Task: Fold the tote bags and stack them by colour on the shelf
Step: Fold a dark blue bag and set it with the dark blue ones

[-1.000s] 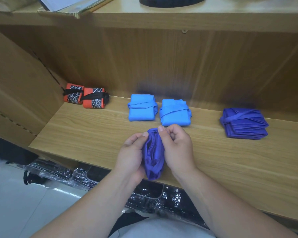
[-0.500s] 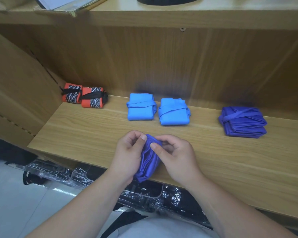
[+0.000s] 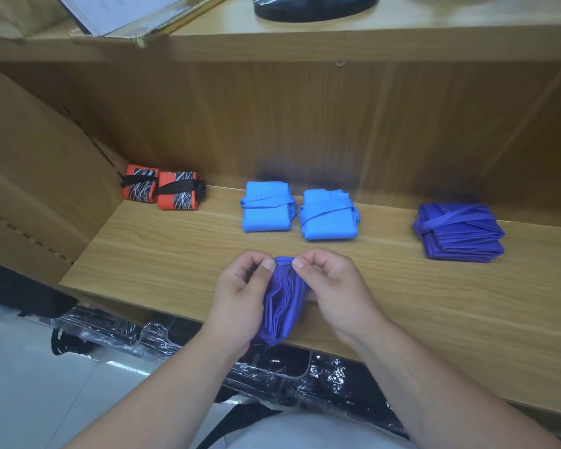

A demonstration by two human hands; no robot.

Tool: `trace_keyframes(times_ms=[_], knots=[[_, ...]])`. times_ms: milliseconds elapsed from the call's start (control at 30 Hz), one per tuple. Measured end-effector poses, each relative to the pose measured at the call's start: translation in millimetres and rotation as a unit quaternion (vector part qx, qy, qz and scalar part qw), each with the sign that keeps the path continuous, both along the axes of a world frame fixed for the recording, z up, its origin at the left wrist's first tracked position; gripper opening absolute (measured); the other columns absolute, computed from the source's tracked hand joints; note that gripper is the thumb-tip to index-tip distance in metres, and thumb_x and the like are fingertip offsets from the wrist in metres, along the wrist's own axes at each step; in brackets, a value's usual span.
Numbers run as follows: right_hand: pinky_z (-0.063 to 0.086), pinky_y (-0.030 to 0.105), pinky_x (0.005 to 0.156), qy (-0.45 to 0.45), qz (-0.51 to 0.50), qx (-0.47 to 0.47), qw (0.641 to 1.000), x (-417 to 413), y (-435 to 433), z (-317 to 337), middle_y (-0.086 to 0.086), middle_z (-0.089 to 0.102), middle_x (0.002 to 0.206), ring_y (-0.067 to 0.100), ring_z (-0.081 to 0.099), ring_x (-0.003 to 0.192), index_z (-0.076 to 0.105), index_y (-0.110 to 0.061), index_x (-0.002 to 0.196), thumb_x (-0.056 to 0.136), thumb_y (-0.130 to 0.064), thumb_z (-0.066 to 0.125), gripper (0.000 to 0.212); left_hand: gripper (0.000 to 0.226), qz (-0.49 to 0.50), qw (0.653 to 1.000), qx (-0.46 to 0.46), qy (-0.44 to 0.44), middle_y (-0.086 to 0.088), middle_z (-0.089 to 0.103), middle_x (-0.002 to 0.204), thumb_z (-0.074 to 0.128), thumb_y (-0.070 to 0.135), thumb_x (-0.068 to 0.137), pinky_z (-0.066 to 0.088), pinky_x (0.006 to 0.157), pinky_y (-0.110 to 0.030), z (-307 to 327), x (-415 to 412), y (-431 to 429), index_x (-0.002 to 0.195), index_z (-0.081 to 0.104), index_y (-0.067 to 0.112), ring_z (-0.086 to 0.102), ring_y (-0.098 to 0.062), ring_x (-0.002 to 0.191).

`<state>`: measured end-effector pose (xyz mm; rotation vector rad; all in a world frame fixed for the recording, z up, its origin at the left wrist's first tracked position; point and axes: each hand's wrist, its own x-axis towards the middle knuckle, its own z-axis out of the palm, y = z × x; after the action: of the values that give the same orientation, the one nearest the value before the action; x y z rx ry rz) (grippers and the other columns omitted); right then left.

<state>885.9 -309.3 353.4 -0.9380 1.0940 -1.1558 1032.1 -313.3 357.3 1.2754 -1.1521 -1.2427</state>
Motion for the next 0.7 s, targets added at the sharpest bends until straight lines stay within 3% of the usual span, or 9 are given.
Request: trace_keyframes(times_ms=[100,200,267,367,467,533,600,700], knots=[[0.06,0.035,0.073,-0.013,0.084,0.026,0.996,-12.4,-4.8,11.1,0.007,0.072,0.08,0.019,0.068,0.075,0.064,-0.008,0.086,0.102,-0.009,0.054,0.019,0.016,-0.029,0.998,-0.049,-0.036,-0.001,0.062,0.095,0.061,0.02,0.089,0.048,0.086,-0.029,1.9,7.5,-2.9,0.08,0.066,0.008,0.059,-0.013,0.09],[0.06,0.036,0.074,-0.021,0.102,0.042,0.994,-15.0,-7.0,14.0,0.009,0.073,0.083,0.02,0.069,0.075,0.061,-0.009,0.086,0.103,-0.01,0.053,0.019,0.014,-0.066,0.997,-0.016,-0.02,0.002,0.063,0.082,0.061,0.024,0.089,0.048,0.074,-0.031,5.0,9.6,-4.0,0.078,0.067,0.019,0.056,-0.012,0.077],[0.059,0.037,0.077,-0.067,0.101,0.054,0.991,-13.4,-7.1,13.8,0.014,0.072,0.091,0.023,0.069,0.079,0.061,-0.009,0.086,0.102,-0.011,0.053,0.017,0.012,-0.071,0.995,-0.052,-0.051,0.002,0.065,0.088,0.062,0.03,0.089,0.048,0.079,-0.035,6.6,11.7,-6.5,0.08,0.064,0.023,0.058,-0.013,0.082],[0.059,0.038,0.08,-0.194,0.086,0.071,0.975,-10.3,-5.1,14.2,0.016,0.072,0.097,0.023,0.07,0.082,0.059,-0.008,0.091,0.093,-0.016,0.057,0.009,0.009,-0.062,0.977,-0.158,-0.131,0.005,0.064,0.112,0.06,0.033,0.089,0.048,0.094,-0.04,10.2,13.0,-11.9,0.09,0.056,0.024,0.06,-0.014,0.109],[0.059,0.036,0.08,-0.251,0.065,0.065,0.963,-4.8,-4.6,15.8,0.011,0.072,0.093,0.02,0.069,0.081,0.059,-0.007,0.096,0.091,-0.017,0.057,0.012,0.018,-0.037,0.923,-0.262,-0.278,0.008,0.062,0.113,0.055,0.03,0.093,0.044,0.097,-0.03,12.9,9.7,-14.4,0.103,0.062,0.017,0.057,-0.008,0.114],[0.059,0.034,0.076,-0.249,0.042,0.05,0.966,-3.2,-6.6,16.8,0.009,0.07,0.089,0.018,0.066,0.079,0.058,-0.007,0.095,0.095,-0.015,0.055,0.008,0.032,-0.032,0.907,-0.253,-0.334,0.009,0.06,0.115,0.048,0.038,0.096,0.041,0.097,-0.02,12.8,6.8,-14.4,0.116,0.064,0.018,0.054,-0.003,0.111],[0.059,0.032,0.072,-0.226,0.027,0.035,0.973,-3.4,-8.0,18.0,0.009,0.068,0.087,0.018,0.065,0.078,0.057,-0.007,0.093,0.101,-0.01,0.05,0.012,0.042,-0.034,0.916,-0.197,-0.349,0.009,0.058,0.119,0.042,0.049,0.096,0.038,0.095,-0.014,12.0,5.6,-13.5,0.124,0.062,0.024,0.053,-0.002,0.11],[0.057,0.03,0.069,-0.194,0.032,0.02,0.98,-8.4,-7.3,12.4,0.007,0.068,0.087,0.017,0.065,0.078,0.059,-0.007,0.091,0.102,-0.009,0.05,0.015,0.048,-0.059,0.92,-0.154,-0.356,0.008,0.059,0.111,0.034,0.058,0.094,0.039,0.087,-0.012,9.0,5.8,-10.1,0.114,0.064,0.027,0.054,0.001,0.101]])
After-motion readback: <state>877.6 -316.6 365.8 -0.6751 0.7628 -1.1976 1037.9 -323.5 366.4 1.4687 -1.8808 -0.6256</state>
